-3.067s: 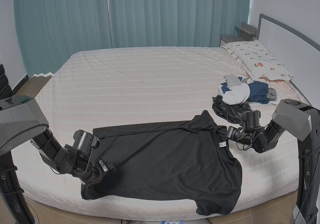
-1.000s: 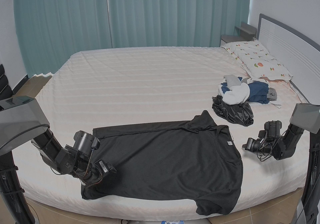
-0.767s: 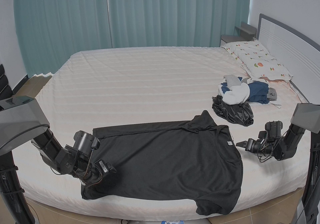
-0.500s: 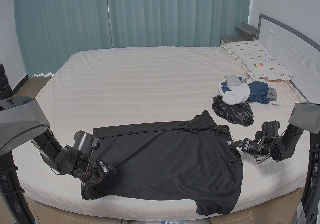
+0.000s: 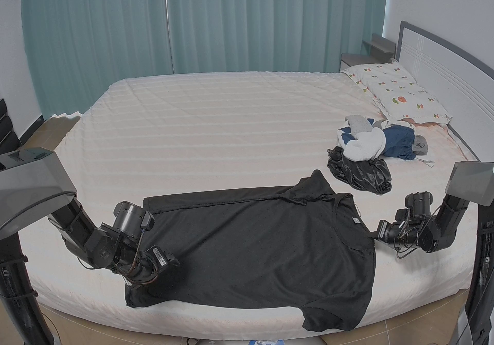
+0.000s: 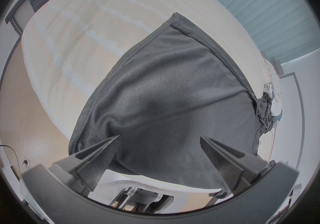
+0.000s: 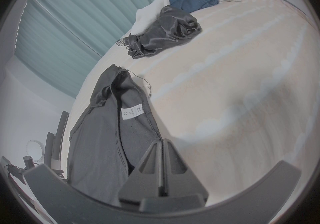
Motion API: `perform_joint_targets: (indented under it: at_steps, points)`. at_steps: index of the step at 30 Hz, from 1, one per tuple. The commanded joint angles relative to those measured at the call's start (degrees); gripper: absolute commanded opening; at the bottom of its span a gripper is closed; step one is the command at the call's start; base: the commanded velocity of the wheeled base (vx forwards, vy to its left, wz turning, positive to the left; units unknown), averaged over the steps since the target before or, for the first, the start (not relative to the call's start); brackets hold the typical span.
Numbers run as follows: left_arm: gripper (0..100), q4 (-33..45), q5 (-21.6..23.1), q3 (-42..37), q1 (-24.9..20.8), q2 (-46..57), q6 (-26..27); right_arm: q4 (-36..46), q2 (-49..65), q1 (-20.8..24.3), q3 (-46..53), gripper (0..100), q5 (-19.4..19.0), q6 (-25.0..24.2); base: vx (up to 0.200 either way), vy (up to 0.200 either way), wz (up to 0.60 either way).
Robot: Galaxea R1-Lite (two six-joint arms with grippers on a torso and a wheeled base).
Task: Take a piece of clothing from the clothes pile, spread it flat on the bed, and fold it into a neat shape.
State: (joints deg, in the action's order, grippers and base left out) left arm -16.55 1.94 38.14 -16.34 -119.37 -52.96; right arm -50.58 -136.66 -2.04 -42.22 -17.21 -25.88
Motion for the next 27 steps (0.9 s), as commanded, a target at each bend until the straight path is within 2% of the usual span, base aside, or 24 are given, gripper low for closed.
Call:
perform_joint_targets:
  at_steps: [1,9,13,14,19,24,27]
  points:
    - [100,0.12,0.00,0.00,-0.01,0.01,-0.04,-0.57,1.22,-1.83,2.31,0,-0.10,0.39,0.000,0.000,0.00]
    - [100,0.21,0.00,-0.44,-0.01,0.54,0.05,-2.16,1.22,-2.89,3.72,0,0.16,0.66,0.000,0.000,0.00]
    - [100,0.30,0.00,-0.62,-0.01,0.54,0.13,-2.33,1.30,-4.91,3.37,0,1.39,1.45,0.000,0.000,0.00]
    - [100,0.30,-0.09,-0.62,0.08,0.54,0.13,-2.68,1.30,-5.00,3.46,100,1.39,1.45,0.000,0.000,0.00]
    - [100,0.21,0.00,-0.70,0.52,0.72,0.92,-6.37,2.89,-4.56,4.95,100,1.48,0.74,0.000,0.000,0.00]
    - [100,0.21,0.00,-0.70,1.04,1.25,1.36,-6.29,7.63,-3.41,8.03,100,1.57,0.22,0.000,0.000,0.00]
    - [100,0.30,0.00,-0.88,1.22,1.86,1.80,-6.55,12.20,0.37,13.83,100,5.79,-2.16,0.000,0.000,0.00]
